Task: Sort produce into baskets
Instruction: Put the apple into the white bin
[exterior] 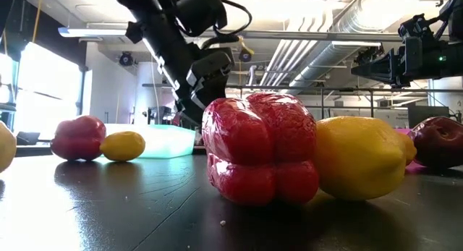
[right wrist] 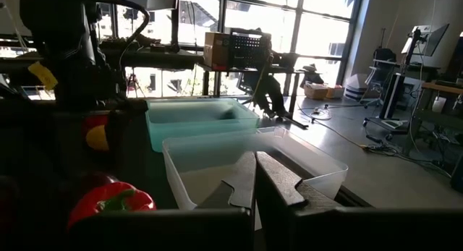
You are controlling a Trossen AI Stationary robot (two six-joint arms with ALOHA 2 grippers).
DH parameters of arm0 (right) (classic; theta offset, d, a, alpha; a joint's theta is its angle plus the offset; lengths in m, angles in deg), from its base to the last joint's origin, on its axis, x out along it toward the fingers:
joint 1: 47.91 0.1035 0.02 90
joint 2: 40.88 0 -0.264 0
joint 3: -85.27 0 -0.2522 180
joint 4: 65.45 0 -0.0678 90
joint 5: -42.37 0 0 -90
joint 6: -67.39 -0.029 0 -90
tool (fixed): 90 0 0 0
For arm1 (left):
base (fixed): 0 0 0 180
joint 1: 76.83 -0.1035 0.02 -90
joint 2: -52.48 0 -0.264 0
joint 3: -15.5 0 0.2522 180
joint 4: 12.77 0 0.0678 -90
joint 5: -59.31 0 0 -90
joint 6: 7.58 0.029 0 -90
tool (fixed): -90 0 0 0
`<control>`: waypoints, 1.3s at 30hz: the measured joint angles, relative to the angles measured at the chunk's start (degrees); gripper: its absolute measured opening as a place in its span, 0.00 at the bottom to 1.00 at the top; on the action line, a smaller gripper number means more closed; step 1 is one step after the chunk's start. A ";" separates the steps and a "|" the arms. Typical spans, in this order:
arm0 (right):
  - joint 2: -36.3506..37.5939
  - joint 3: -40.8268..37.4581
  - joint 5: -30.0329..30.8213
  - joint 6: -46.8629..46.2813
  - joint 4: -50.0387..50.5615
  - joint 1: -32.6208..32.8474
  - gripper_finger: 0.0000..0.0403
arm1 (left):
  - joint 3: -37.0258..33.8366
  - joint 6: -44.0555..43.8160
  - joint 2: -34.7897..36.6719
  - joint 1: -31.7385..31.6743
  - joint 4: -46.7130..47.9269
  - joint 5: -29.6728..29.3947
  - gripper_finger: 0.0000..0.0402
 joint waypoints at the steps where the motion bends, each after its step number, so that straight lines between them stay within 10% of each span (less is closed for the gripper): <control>1: 0.00 0.00 0.00 0.00 0.00 0.00 0.00 | 0.00 0.42 0.01 -0.06 -0.09 1.09 0.73; 39: -0.04 0.01 0.00 0.00 -0.01 -0.01 0.00 | -0.04 0.19 -3.53 -0.90 -4.99 -0.12 0.73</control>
